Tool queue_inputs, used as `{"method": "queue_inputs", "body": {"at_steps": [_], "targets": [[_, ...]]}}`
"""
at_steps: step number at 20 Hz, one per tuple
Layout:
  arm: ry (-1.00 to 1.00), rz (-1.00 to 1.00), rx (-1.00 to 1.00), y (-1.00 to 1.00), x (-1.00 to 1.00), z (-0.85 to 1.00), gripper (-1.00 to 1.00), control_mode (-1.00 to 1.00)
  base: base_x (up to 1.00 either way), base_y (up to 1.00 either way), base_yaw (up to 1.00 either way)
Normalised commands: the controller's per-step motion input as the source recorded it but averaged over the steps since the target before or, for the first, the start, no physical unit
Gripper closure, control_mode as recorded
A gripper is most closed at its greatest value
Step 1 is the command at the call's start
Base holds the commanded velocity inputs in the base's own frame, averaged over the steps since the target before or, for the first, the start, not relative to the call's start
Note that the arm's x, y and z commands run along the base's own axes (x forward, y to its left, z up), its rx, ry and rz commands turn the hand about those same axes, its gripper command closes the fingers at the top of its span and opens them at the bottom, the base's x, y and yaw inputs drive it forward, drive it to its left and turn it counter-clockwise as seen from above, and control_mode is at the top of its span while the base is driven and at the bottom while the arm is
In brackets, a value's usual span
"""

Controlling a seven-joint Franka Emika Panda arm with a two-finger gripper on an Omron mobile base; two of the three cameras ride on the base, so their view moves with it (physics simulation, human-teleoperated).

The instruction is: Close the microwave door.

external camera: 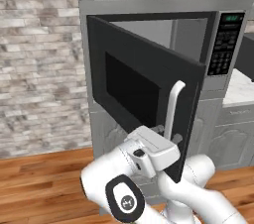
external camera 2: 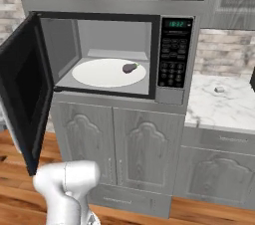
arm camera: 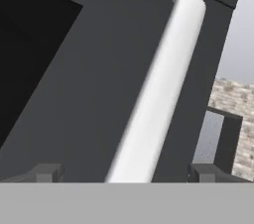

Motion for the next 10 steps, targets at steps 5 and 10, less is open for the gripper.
{"method": "queue_inputs", "body": {"at_steps": [5,10], "targets": [[0.01,0.04,0.00,-0.83,0.34,0.06,-1.00,-1.00,0.00,0.00,0.00],[0.01,0.07,0.01,-0.80,0.40,0.01,-1.00,-1.00,0.00,0.00,0.00]]}}
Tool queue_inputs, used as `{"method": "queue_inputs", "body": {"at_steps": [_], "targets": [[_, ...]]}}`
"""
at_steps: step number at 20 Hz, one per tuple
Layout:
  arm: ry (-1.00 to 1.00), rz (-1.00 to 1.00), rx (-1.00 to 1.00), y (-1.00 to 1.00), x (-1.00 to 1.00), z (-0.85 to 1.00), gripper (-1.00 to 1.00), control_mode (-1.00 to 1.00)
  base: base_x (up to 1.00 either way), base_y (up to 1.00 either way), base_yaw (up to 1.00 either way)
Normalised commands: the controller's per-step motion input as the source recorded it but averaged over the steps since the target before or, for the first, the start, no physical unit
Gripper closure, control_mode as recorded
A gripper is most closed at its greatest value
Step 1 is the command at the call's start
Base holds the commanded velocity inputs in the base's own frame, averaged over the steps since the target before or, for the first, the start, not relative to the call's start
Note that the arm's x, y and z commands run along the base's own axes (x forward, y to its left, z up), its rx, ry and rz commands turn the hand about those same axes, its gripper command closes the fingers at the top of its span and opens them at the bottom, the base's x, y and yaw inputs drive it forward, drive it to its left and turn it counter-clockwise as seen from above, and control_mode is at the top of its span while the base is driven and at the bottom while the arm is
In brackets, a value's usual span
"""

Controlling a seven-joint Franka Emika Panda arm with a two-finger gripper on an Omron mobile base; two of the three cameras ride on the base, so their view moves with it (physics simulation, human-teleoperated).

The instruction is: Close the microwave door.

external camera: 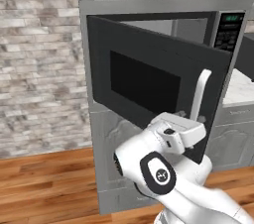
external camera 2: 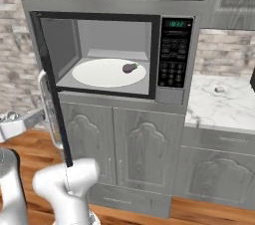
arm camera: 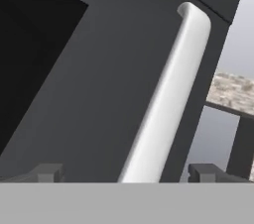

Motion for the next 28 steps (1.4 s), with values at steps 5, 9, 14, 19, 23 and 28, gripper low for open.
{"method": "queue_inputs", "body": {"at_steps": [5,9,14,19,23,28], "targets": [[0.00,0.16,0.09,-0.67,0.52,0.02,-1.00,-1.00,0.00,0.00,0.00],[0.00,0.24,0.29,-0.77,0.70,0.02,-1.00,-1.00,0.00,0.00,0.00],[0.00,0.31,0.32,-0.74,0.58,0.04,-1.00,-1.00,0.00,0.00,0.00],[0.00,0.33,0.21,-0.54,0.35,0.08,-1.00,-1.00,0.00,0.00,0.00],[0.01,0.33,0.18,-0.57,0.50,0.06,-1.00,-1.00,0.00,0.00,0.00],[0.00,0.33,0.20,-0.63,0.58,0.11,-1.00,-1.00,0.00,0.00,0.00]]}}
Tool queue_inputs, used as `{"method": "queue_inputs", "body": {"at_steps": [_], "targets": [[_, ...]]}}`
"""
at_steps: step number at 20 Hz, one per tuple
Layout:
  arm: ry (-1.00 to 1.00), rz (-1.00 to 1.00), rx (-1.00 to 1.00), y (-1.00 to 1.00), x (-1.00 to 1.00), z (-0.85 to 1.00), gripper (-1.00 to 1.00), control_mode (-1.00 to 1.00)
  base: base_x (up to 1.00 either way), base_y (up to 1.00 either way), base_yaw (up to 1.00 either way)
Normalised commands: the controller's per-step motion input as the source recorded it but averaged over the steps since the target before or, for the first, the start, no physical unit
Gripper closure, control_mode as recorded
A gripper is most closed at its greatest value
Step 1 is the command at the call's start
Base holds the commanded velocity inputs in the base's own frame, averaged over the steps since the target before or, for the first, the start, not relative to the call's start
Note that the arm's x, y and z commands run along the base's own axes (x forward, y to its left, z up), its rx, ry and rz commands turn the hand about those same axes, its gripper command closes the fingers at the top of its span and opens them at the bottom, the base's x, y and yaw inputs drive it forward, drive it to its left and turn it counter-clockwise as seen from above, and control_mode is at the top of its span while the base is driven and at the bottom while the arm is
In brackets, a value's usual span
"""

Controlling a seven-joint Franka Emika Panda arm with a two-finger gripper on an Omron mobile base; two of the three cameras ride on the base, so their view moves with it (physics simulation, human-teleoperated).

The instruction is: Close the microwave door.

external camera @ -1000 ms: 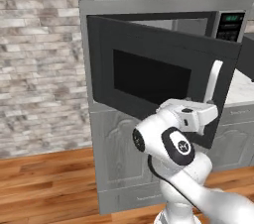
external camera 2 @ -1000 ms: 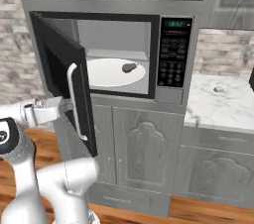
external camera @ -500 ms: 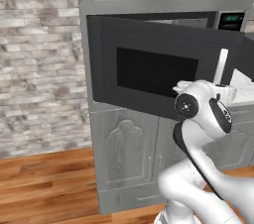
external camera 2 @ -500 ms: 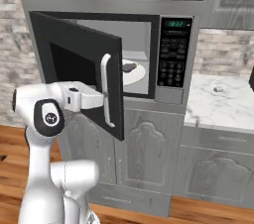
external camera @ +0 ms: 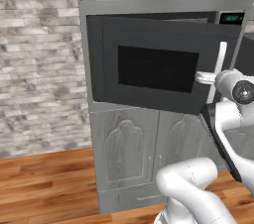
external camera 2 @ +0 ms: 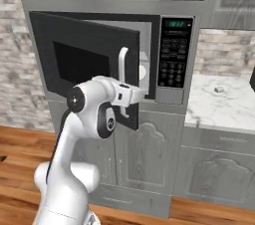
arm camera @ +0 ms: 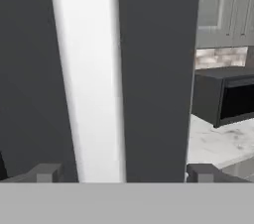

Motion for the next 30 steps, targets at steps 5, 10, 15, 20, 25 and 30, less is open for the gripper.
{"method": "queue_inputs", "body": {"at_steps": [5,10,15,20,25,30], "targets": [[0.06,0.19,0.03,-0.20,0.51,0.19,-1.00,-1.00,0.00,0.00,0.00],[0.23,0.10,0.00,-0.01,0.46,0.29,-1.00,-1.00,0.00,0.00,0.00],[0.17,0.01,-0.04,0.00,0.43,0.18,-1.00,-1.00,0.00,0.00,0.00],[0.07,0.04,0.00,-0.08,0.57,0.00,-1.00,-1.00,0.00,0.00,0.00],[0.00,0.04,0.00,0.00,0.50,0.00,-1.00,-1.00,0.00,0.00,0.00],[0.00,0.01,0.00,0.00,0.47,0.00,-1.00,-1.00,0.00,0.00,0.00]]}}
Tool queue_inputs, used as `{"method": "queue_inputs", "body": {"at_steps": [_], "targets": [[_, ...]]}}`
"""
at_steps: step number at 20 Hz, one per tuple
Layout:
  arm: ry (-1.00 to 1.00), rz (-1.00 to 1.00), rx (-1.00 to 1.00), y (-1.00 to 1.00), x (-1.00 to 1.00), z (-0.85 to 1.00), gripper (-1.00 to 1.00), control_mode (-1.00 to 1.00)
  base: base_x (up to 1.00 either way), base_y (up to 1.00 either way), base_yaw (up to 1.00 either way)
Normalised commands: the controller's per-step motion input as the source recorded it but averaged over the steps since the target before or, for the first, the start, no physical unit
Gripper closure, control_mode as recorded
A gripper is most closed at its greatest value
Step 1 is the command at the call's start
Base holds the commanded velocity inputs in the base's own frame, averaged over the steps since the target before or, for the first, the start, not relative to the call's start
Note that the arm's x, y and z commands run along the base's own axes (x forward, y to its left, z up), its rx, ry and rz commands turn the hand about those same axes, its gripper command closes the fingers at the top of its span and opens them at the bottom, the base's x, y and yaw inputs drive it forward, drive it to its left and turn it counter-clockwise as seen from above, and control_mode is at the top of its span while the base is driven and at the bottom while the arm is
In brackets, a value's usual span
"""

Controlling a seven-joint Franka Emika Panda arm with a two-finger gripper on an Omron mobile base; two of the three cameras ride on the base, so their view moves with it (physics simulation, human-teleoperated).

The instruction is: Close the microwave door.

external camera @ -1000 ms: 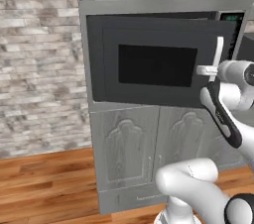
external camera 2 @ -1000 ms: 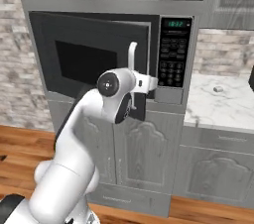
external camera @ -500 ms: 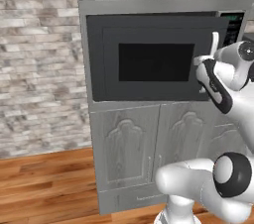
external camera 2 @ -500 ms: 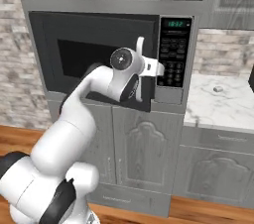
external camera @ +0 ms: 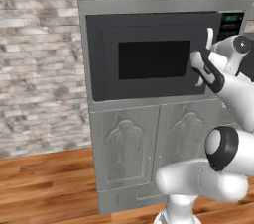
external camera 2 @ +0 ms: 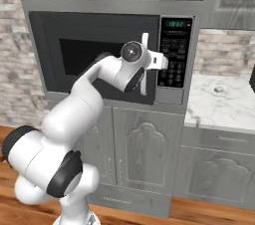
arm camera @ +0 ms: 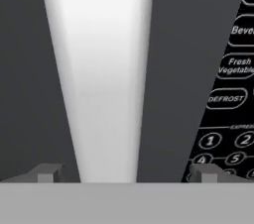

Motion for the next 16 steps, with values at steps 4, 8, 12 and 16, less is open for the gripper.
{"method": "queue_inputs", "body": {"at_steps": [4,8,12,16], "targets": [[0.02,0.00,-0.03,0.00,0.50,0.00,-1.00,-1.00,0.00,0.00,0.00],[0.07,0.00,-0.04,0.00,0.54,0.00,-1.00,-1.00,0.00,0.00,0.00],[0.02,0.00,-0.01,0.00,0.46,0.00,-1.00,-1.00,0.00,0.00,0.00],[0.00,0.00,0.00,0.00,0.36,-0.02,-1.00,-1.00,0.00,0.00,0.00]]}}
